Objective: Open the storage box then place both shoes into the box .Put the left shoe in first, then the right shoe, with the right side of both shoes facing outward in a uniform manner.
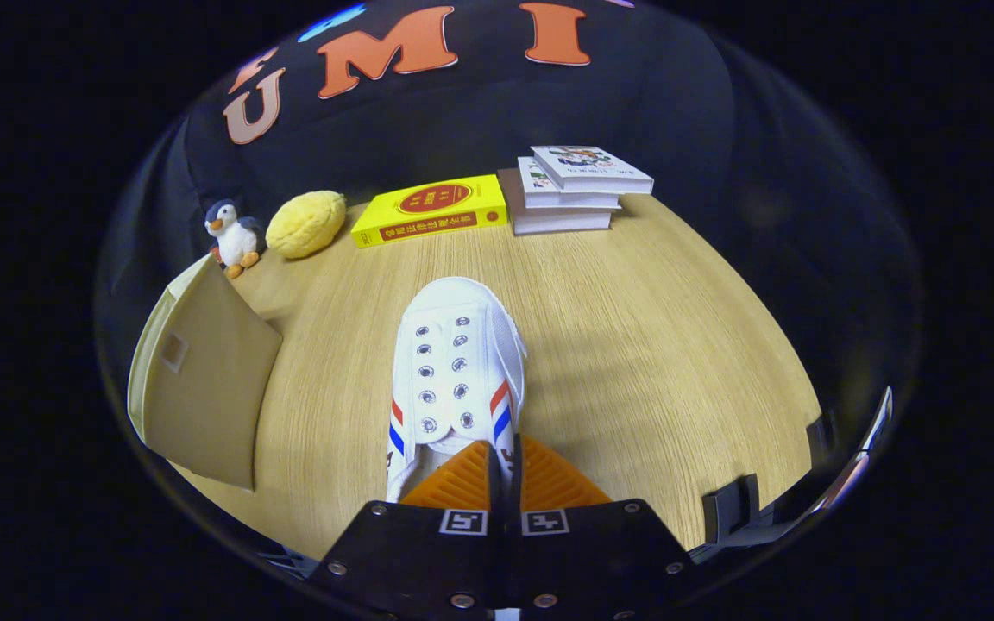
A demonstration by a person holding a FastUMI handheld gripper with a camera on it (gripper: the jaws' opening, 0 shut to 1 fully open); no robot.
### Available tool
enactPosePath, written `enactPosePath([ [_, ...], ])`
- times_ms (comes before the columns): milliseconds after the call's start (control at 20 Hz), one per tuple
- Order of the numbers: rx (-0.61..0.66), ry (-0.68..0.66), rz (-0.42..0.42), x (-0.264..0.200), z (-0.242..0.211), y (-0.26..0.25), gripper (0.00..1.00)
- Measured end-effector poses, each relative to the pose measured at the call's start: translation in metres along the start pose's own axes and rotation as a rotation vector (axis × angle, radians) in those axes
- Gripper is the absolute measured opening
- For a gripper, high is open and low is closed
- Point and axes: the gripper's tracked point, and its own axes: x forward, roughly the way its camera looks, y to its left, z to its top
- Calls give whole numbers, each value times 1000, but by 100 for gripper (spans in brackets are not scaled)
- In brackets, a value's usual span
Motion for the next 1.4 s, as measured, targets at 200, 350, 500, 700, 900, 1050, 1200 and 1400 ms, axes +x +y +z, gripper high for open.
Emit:
enactPosePath([
  [200, 1, -81, 38, -28, 42, 46, 0],
  [350, 4, -103, 78, -46, 61, 93, 0],
  [500, 13, -127, 124, -64, 77, 142, 0],
  [700, 12, -132, 184, -84, 83, 212, 0],
  [900, 12, -135, 230, -101, 79, 272, 0],
  [1050, 6, -120, 244, -102, 69, 305, 0],
  [1200, 10, -90, 239, -97, 55, 326, 0],
  [1400, -1, -34, 177, -78, 30, 329, 0],
])
